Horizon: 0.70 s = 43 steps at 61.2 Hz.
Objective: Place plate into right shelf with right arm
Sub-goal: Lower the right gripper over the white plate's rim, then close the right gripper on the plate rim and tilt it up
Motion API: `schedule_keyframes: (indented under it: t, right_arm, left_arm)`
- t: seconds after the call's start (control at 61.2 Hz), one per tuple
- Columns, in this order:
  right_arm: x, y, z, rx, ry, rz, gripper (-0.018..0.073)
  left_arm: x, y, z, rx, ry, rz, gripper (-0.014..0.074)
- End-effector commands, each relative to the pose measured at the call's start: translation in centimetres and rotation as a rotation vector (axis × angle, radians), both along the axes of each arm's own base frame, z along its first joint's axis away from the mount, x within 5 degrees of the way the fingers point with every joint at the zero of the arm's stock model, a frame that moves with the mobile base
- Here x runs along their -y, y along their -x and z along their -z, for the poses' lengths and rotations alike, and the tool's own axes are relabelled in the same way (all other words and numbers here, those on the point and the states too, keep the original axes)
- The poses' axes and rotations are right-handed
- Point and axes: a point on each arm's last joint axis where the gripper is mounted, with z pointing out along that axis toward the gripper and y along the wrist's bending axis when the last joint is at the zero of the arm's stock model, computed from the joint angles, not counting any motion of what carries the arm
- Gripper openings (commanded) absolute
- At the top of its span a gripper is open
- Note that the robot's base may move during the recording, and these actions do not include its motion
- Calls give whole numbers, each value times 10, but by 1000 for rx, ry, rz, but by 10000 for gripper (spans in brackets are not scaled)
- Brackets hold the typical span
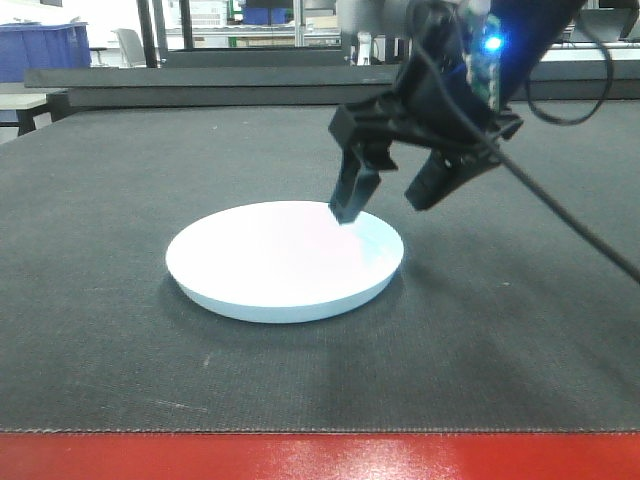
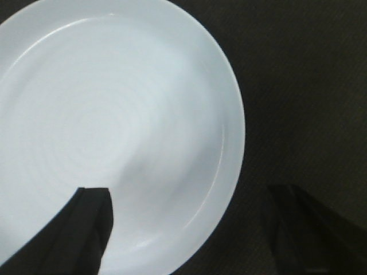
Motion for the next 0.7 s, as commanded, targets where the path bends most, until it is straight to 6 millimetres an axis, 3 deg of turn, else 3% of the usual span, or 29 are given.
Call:
schedule_keyframes:
  t: [0.0, 0.278, 0.588, 0.686]
  right_arm:
    - [-2, -6, -24, 112, -46, 14, 622]
    - [-4, -11, -9, 84, -29, 18, 622]
    - [-4, -14, -10, 114, -38, 31, 619]
    - [-4, -15, -10, 120, -39, 33, 554]
  left_arm:
    - [0, 0, -5, 84, 14, -4, -47]
    - [0, 0, -5, 84, 14, -4, -47]
    - [0, 0, -5, 84, 14, -4, -47]
    - [0, 0, -5, 84, 14, -4, -47]
